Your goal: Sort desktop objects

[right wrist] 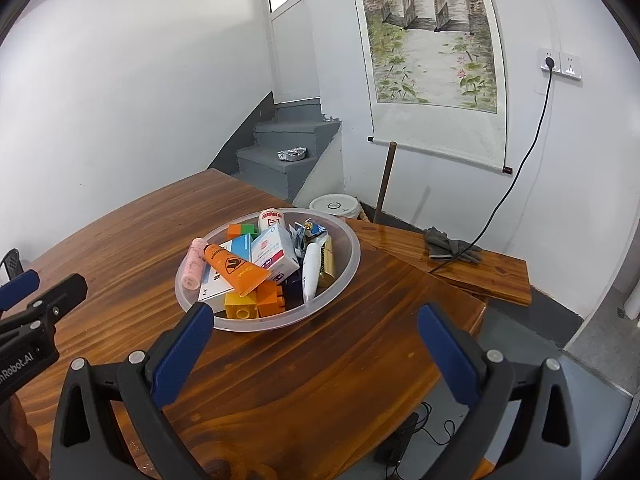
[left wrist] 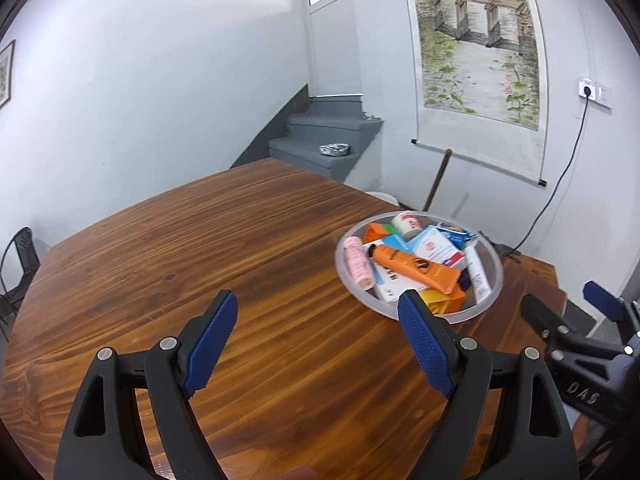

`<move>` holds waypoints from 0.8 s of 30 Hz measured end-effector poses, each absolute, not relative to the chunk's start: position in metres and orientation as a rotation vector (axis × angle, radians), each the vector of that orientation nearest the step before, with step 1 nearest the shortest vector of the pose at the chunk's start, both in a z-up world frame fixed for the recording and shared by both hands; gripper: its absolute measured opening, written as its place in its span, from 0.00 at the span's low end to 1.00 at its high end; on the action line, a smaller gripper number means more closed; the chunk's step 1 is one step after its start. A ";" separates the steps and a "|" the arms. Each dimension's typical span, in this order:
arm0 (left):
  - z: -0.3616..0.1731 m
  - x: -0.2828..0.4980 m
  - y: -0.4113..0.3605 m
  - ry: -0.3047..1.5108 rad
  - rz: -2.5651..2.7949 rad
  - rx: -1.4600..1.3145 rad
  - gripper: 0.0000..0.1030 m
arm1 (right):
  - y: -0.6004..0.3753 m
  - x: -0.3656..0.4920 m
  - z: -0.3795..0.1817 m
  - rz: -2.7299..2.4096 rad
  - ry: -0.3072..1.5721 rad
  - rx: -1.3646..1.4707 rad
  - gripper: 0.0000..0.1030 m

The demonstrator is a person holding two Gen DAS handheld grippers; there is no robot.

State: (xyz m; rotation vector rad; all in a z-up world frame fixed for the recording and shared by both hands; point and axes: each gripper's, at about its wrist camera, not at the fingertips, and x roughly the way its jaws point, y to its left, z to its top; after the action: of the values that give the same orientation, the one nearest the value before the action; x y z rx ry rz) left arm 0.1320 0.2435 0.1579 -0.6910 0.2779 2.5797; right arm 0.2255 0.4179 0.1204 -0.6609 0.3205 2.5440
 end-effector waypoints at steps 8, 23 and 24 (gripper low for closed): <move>0.156 0.127 0.253 0.240 2.539 -0.748 0.83 | 0.419 0.225 0.117 2.547 0.304 -0.670 1.00; 0.156 0.121 0.264 0.193 2.450 -0.774 0.91 | 0.418 0.219 0.106 2.547 0.304 -0.697 1.00; 0.156 0.121 0.263 0.196 2.450 -0.772 0.91 | 0.419 0.219 0.105 2.546 0.311 -0.700 1.00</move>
State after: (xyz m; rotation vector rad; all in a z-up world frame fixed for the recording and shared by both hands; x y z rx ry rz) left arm 0.1213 0.2634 0.1558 -0.7725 0.1956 2.4497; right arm 0.2190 0.4191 0.1052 -0.6996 0.3106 2.5458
